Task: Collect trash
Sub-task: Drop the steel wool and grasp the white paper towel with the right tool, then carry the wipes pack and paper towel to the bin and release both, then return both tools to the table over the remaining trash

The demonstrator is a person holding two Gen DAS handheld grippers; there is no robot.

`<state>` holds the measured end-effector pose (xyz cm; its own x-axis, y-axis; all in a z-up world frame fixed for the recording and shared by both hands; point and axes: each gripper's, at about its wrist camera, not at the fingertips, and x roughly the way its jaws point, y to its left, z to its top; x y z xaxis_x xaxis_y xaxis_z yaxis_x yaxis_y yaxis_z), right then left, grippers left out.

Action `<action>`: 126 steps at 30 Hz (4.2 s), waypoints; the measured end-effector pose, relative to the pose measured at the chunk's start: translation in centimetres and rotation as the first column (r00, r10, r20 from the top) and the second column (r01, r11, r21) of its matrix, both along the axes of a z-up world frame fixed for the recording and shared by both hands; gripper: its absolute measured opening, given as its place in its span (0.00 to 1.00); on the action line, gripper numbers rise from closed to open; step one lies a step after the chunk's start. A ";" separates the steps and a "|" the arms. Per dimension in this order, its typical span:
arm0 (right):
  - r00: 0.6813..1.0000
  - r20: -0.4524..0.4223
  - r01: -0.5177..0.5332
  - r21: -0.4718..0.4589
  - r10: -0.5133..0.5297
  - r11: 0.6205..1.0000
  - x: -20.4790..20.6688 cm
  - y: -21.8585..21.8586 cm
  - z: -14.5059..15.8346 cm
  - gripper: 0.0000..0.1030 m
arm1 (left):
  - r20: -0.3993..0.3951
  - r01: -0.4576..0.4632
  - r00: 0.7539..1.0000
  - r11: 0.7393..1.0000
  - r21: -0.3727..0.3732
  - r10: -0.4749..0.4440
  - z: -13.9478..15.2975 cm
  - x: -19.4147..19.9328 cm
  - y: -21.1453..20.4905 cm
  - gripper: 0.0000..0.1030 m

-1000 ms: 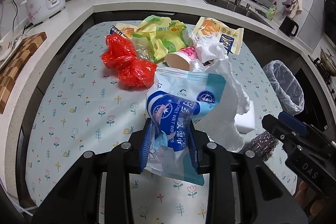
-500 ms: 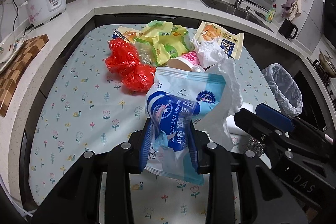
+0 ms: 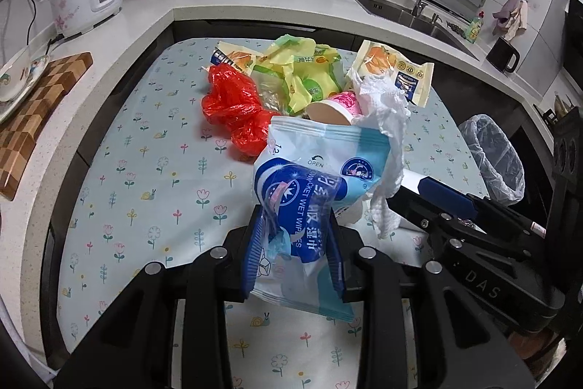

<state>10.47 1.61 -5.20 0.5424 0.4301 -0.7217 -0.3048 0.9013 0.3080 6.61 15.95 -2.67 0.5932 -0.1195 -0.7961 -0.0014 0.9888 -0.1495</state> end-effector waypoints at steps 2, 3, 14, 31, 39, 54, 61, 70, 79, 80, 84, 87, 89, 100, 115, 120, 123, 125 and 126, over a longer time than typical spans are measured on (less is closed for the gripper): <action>1.000 -0.010 -0.010 0.013 0.010 1.000 0.4 0.3 -0.3 0.44 | -0.010 -0.004 1.000 1.000 0.001 0.004 -0.2 0.1 0.2 0.29; 1.000 -0.016 -0.015 0.018 0.015 1.000 0.5 0.5 -0.5 0.44 | -0.015 -0.005 1.000 1.000 0.004 0.005 -0.3 0.2 0.3 0.29; 0.996 -0.051 -0.073 0.073 0.077 0.995 2.3 3.1 -2.2 0.02 | -0.027 -0.025 0.999 1.000 -0.002 0.025 -0.8 0.7 1.6 0.29; 0.938 0.104 0.329 0.039 -0.332 0.943 0.0 -11.3 4.7 0.02 | 0.035 0.083 0.996 0.996 0.016 -0.084 1.4 1.8 -4.6 0.30; 0.856 0.154 0.495 0.033 -0.493 0.869 -1.5 -19.5 6.4 0.02 | 0.063 0.234 0.970 0.972 0.016 -0.235 2.4 3.8 -13.1 0.30; 0.692 0.168 0.715 -0.019 -0.702 0.699 0.9 -32.9 4.2 0.02 | 0.054 0.532 0.845 0.847 0.021 -0.532 1.6 10.5 -31.3 0.30; 0.638 0.141 0.767 -0.018 -0.757 0.642 2.3 -37.3 2.5 0.02 | 0.027 0.614 0.788 0.789 0.014 -0.614 0.4 13.7 -38.5 0.30; 0.591 0.134 0.804 -0.016 -0.795 0.595 3.8 -41.0 1.4 0.02 | 0.015 0.629 0.777 0.777 -0.024 -0.629 -1.6 17.2 -43.6 0.47; 0.588 0.123 0.806 -0.005 -0.799 0.592 5.0 -42.3 1.1 0.02 | 0.051 0.588 0.808 0.809 0.015 -0.587 -1.2 17.8 -43.2 0.70; 0.592 0.122 0.803 -0.006 -0.797 0.596 5.2 -42.3 1.1 0.03 | 0.053 0.578 0.814 0.816 0.023 -0.579 -1.1 17.9 -42.9 0.70; 0.603 0.106 0.796 -0.001 -0.791 0.606 6.3 -42.0 0.8 0.07 | 0.046 0.544 0.837 0.839 0.018 -0.545 -0.8 18.3 -41.5 0.70; 0.615 0.097 0.787 -0.011 -0.783 0.617 7.4 -41.5 0.6 0.19 | 0.056 0.522 0.851 0.853 0.023 -0.522 -0.4 18.4 -40.3 0.72; 0.620 0.102 0.783 -0.025 -0.778 0.621 7.9 -41.1 0.5 0.45 | 0.066 0.503 0.861 0.863 0.040 -0.505 -0.1 18.4 -39.6 0.77; 0.655 0.100 0.755 -0.045 -0.749 0.654 7.3 -37.4 1.0 0.55 | 0.091 0.433 0.895 0.900 0.057 -0.437 1.7 17.0 -33.8 0.80; 0.770 0.156 0.629 -0.026 -0.618 0.777 1.3 -25.3 6.2 0.69 | 0.106 0.295 0.949 0.955 0.038 -0.298 4.0 11.8 -22.3 0.85; 0.810 0.152 0.577 -0.033 -0.567 0.816 0.3 -21.0 6.5 0.70 | 0.101 0.225 0.969 0.974 0.035 -0.228 3.9 10.1 -17.0 0.85; 0.834 0.143 0.543 -0.038 -0.533 0.839 -0.2 -18.4 6.3 0.70 | 0.093 0.183 0.978 0.982 0.039 -0.186 3.5 9.2 -13.8 0.86; 0.851 0.134 0.517 -0.042 -0.508 0.855 -0.3 -16.7 6.0 0.70 | 0.082 0.152 0.984 0.987 0.046 -0.155 2.9 8.8 -11.7 0.86; 0.857 0.131 0.508 -0.044 -0.499 0.860 -0.4 -16.0 5.9 0.70 | 0.079 0.139 0.987 0.989 0.047 -0.143 2.6 8.5 -10.9 0.86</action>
